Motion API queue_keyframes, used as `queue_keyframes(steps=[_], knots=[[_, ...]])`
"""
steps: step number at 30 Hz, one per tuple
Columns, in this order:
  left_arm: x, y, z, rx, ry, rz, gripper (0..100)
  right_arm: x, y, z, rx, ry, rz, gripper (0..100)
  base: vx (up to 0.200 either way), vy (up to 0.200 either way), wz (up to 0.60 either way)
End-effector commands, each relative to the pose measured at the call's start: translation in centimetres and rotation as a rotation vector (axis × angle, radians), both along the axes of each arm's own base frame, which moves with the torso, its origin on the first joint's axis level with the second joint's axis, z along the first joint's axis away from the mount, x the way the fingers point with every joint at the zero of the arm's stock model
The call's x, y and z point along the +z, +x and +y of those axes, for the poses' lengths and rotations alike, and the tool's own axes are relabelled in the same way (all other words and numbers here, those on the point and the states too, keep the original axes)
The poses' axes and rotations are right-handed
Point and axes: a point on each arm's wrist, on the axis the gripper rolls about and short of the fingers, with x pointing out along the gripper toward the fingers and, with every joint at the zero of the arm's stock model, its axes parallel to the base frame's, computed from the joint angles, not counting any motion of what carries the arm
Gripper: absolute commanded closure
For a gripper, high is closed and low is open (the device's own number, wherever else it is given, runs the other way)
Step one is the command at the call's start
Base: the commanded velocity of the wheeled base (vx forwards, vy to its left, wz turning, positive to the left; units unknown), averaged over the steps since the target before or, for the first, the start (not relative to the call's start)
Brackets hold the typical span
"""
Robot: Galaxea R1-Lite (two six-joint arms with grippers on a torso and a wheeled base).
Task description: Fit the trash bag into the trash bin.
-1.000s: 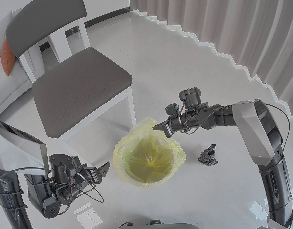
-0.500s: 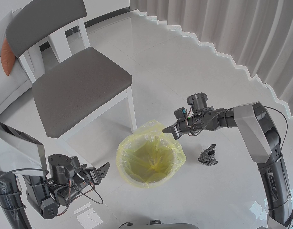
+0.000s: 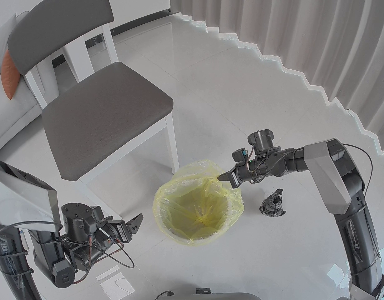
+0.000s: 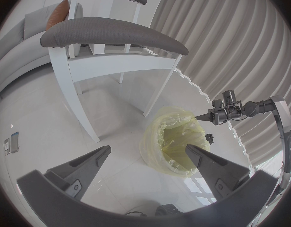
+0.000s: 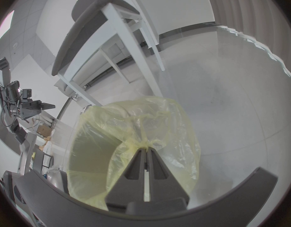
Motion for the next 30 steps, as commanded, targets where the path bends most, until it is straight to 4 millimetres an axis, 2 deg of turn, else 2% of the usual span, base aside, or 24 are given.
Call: queue_keyframes(steps=[1,6,8,10,14,17,21,24,30], knots=[[0.2,0.0,0.0,0.001,-0.006,-0.015,0,0.8,0.0,0.1,0.002,0.005,-0.014,0,0.0,0.0,0.0],[0.3,0.1,0.0,0.003,-0.009,-0.022,0,3.3,-0.2,0.1,0.004,0.018,-0.058,0,0.0,0.0,0.0],[0.5,0.2,0.0,0.004,-0.013,-0.031,0,5.0,-0.4,0.1,0.005,0.03,-0.089,0,0.0,0.0,0.0],[0.6,0.3,0.0,0.007,-0.014,-0.035,0,5.4,-0.5,0.1,0.005,0.032,-0.097,0,0.0,0.0,0.0],[1.0,0.6,0.0,0.009,-0.024,-0.059,0,11.1,-1.4,-0.5,-0.001,0.066,-0.203,0,0.0,0.0,0.0],[1.4,1.3,-0.3,0.016,-0.04,-0.091,0,14.0,-1.8,-1.4,-0.031,0.079,-0.261,0,0.0,0.0,0.0],[1.8,1.7,-0.4,0.048,-0.073,-0.112,0,14.2,-3.6,-2.6,-0.137,0.046,-0.186,0,0.0,0.0,0.0],[2.2,1.4,-0.2,0.063,-0.087,-0.118,0,13.9,-5.7,-4.1,-0.218,0.066,-0.08,0,0.0,0.0,0.0],[2.8,1.0,-0.1,0.06,-0.103,-0.129,0,9.9,-9.1,-7.7,-0.279,0.027,-0.012,0,0.0,0.0,0.0]])
